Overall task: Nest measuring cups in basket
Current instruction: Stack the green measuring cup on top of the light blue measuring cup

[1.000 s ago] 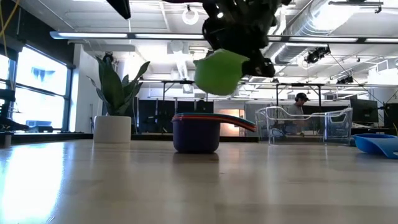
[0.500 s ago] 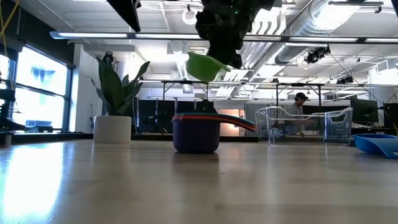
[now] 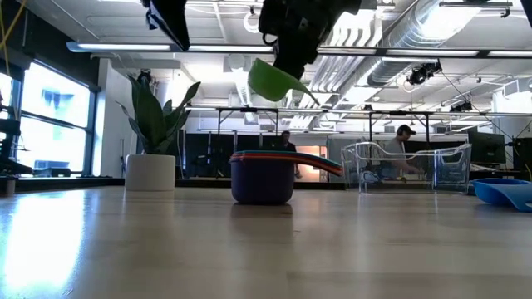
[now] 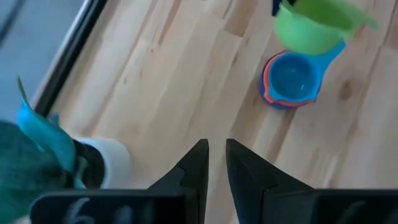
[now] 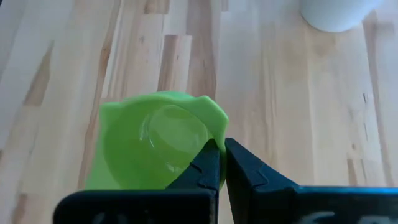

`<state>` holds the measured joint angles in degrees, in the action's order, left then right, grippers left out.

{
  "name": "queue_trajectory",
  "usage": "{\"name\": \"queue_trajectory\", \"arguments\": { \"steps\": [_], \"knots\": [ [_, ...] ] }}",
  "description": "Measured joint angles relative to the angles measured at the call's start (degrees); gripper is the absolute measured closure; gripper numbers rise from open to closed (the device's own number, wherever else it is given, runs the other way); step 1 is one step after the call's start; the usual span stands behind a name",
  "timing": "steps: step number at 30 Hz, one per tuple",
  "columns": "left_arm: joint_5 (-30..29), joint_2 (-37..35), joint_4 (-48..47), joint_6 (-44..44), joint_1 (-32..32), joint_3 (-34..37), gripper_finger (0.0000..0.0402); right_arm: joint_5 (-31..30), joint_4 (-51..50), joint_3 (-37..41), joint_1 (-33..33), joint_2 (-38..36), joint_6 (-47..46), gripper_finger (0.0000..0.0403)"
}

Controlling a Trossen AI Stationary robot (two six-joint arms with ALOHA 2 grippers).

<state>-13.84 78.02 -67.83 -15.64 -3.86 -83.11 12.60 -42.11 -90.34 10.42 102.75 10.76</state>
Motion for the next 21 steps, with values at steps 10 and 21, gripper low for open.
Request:
{"name": "queue_trajectory", "arguments": {
  "steps": [10, 21],
  "knots": [
    [4.56, 0.02, 0.0, -16.78, 0.31, 0.0, 0.0355, -0.1, -0.48, -0.01, -1.57, 5.2, 2.83, 0.0402],
    [4.21, 0.02, 0.11, -18.66, 0.31, 0.0, 0.0355, 1.26, -0.29, -0.01, -2.31, 6.57, 6.1, 0.0402]
  ]
}}
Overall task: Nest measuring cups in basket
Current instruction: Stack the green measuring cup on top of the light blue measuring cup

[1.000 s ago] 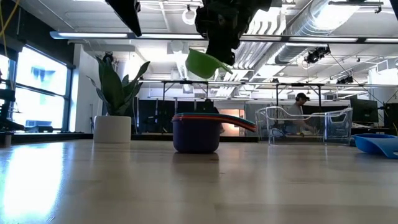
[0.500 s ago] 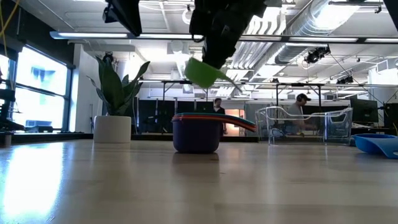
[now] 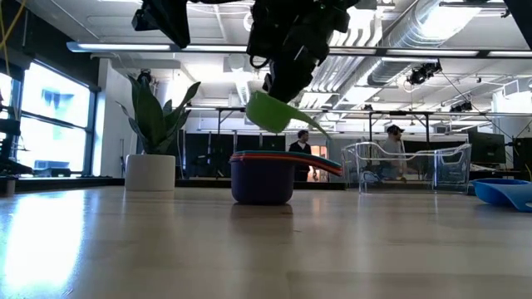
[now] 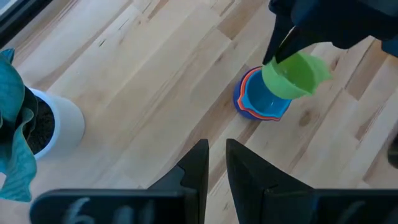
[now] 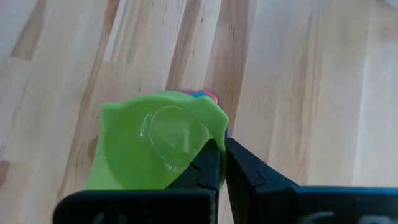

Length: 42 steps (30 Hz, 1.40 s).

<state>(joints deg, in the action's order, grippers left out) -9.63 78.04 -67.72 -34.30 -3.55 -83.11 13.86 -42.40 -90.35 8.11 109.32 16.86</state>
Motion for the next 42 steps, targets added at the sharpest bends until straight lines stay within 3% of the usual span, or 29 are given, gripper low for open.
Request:
{"name": "queue_trajectory", "arguments": {
  "steps": [14, 42],
  "knots": [
    [-0.17, 0.07, 0.45, 0.0, 0.0, 0.0, 0.0355, 2.84, -0.05, 0.07, -0.68, 2.41, 3.98, 0.0402],
    [-0.17, 0.07, 0.76, 0.46, 0.0, 0.0, 0.0355, -3.68, 1.99, 0.09, -2.28, 2.89, 10.67, 0.039]
  ]
}}
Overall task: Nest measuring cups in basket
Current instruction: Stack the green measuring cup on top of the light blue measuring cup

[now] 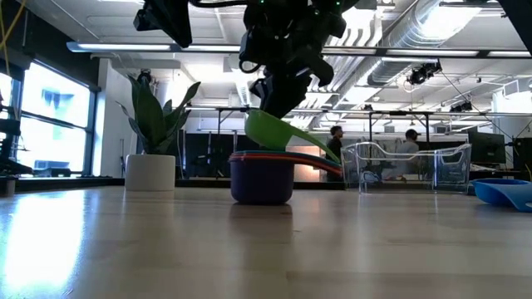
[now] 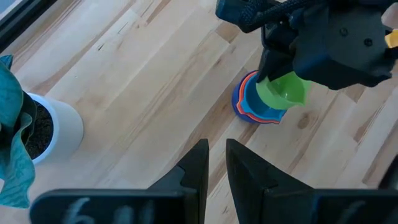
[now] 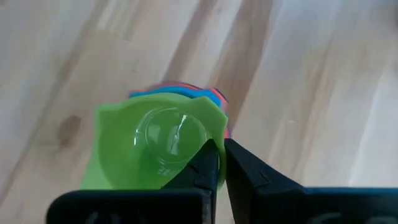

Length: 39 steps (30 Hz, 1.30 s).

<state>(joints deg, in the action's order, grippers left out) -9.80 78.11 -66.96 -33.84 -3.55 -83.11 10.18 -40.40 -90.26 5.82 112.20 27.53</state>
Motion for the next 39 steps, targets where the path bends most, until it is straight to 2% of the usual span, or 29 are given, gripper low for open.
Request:
{"name": "queue_trajectory", "arguments": {
  "steps": [11, 19, 23, 28, 33, 39],
  "knots": [
    [0.02, 0.0, -0.02, 0.07, 0.0, 0.0, 0.0355, -0.55, 0.39, 0.0, 0.0, 0.0, 0.08, 0.0332],
    [0.0, 0.0, -0.02, 0.41, 0.0, 0.0, 0.0355, -1.38, 0.09, 0.0, 0.0, -0.39, -2.47, 0.0327],
    [0.0, 0.0, -0.04, 0.34, 0.0, 0.0, 0.0355, -1.38, -2.28, 0.0, -0.13, -2.4, -10.36, 0.0327],
    [-1.44, 0.02, -0.05, 3.42, 0.0, 0.0, 0.0355, -0.76, -6.69, 0.0, -1.23, -5.03, -25.62, 0.0327],
    [-2.43, 0.02, -0.04, 8.7, -0.24, 0.0, 0.0355, 3.47, -9.32, 0.0, -3.49, -5.29, -41.39, 0.0327],
    [-2.41, 0.02, -0.07, 16.38, -0.24, 0.0, 0.0355, 3.39, -9.89, 0.0, -7.51, -5.31, -58.72, 0.0327]
  ]
}}
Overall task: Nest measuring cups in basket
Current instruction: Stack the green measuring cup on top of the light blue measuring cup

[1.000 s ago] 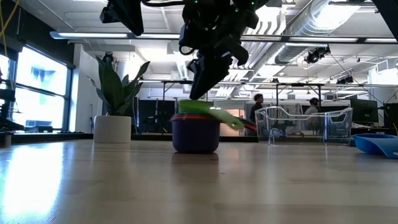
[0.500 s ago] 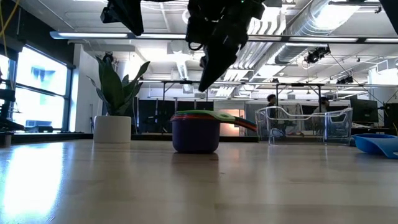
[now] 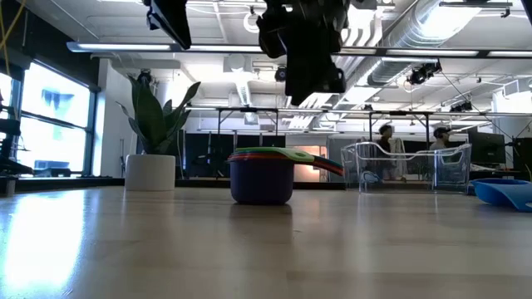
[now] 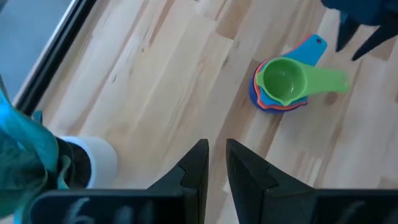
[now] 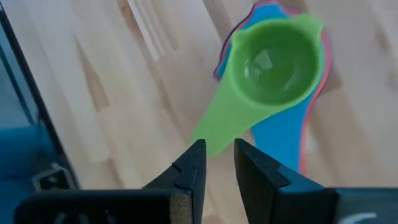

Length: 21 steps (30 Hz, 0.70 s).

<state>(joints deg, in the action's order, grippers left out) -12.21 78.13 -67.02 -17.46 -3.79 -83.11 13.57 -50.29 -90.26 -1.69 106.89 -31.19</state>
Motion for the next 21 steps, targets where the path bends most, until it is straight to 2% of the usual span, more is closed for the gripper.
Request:
{"name": "queue_trajectory", "arguments": {
  "steps": [5, 10, 15, 19, 21],
  "knots": [
    [0.02, 0.0, 0.0, 5.35, 0.0, 0.0, 0.0355, -0.86, 0.14, 0.0, -3.3, 0.0, -11.71, 0.0327],
    [0.02, 0.0, -0.07, 10.3, 0.0, 0.0, 0.0355, -8.61, 0.21, 0.0, -7.84, 0.0, -24.44, 0.0327],
    [0.02, 0.0, -1.13, 14.61, 0.0, 0.0, 0.0355, -13.91, 0.36, 0.0, -11.61, 0.0, -36.16, 0.0327],
    [0.03, 0.0, -2.9, 15.73, 0.0, 0.0, 0.0355, -19.7, 0.31, 0.0, -15.35, 0.44, -46.04, 0.0327],
    [0.04, 0.0, -3.58, 16.23, 0.0, 0.0, 0.0355, -20.58, 0.03, 0.0, -17.23, 1.07, -49.43, 0.0327]
  ]
}}
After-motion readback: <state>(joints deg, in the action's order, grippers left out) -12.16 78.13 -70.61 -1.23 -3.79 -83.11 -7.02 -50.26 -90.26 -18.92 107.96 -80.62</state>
